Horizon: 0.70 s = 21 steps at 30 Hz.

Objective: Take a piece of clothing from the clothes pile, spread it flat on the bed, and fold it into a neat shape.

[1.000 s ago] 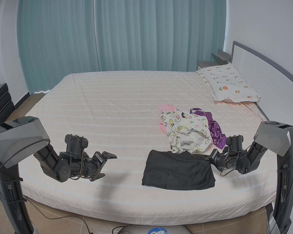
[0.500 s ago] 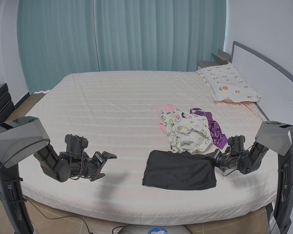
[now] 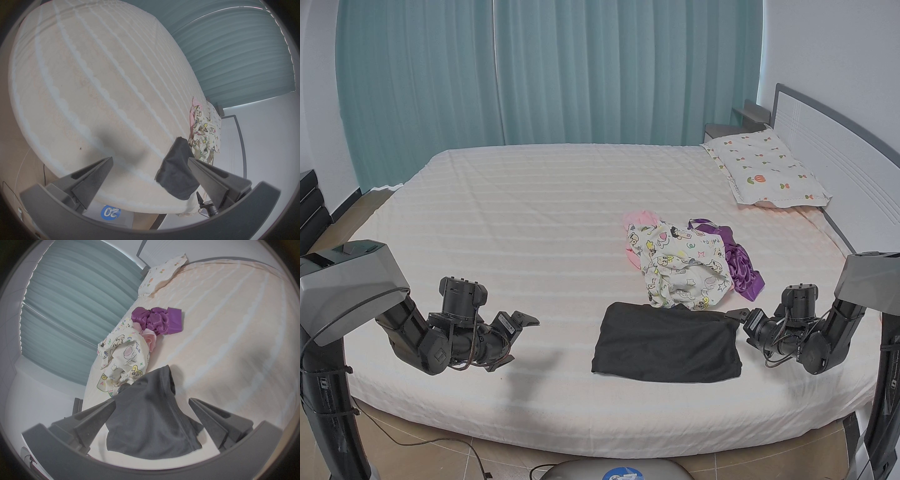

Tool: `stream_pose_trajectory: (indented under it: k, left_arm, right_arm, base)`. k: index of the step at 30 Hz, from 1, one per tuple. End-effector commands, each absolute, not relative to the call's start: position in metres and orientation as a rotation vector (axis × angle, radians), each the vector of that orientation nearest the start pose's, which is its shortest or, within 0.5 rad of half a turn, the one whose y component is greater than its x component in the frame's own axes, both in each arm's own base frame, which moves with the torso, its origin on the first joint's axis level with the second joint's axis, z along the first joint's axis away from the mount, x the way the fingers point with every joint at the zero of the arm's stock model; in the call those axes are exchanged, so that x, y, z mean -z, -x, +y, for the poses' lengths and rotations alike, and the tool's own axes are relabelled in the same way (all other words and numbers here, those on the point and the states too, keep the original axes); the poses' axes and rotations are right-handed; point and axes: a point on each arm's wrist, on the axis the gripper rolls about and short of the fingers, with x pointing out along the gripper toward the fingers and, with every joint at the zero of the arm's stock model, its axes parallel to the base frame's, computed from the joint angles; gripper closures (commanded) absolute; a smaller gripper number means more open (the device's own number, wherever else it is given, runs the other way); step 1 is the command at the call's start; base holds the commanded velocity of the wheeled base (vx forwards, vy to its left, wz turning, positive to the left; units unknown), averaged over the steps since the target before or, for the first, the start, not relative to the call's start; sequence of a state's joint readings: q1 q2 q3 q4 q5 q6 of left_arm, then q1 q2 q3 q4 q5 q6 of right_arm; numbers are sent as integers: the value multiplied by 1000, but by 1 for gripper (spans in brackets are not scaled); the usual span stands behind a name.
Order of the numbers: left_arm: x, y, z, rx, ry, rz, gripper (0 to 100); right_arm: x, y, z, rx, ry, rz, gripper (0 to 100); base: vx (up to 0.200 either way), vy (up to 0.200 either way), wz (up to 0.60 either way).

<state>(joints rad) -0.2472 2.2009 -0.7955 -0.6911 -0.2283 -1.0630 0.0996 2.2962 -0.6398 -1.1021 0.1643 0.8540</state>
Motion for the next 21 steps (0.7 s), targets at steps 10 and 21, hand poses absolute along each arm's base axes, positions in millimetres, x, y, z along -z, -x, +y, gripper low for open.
stream_pose_trajectory:
  k: [10, 21]
  left_arm:
    - [-14, -357, -98, 7, 981, 862, 0]
    - [-10, -368, -124, -26, 920, 907, 0]
  right_arm:
    - [12, -331, 38, 15, -923, 631, 0]
    - [11, -332, 38, 10, -925, 625, 0]
  base:
    - [0, -200, 0]
    - [0, -91, 0]
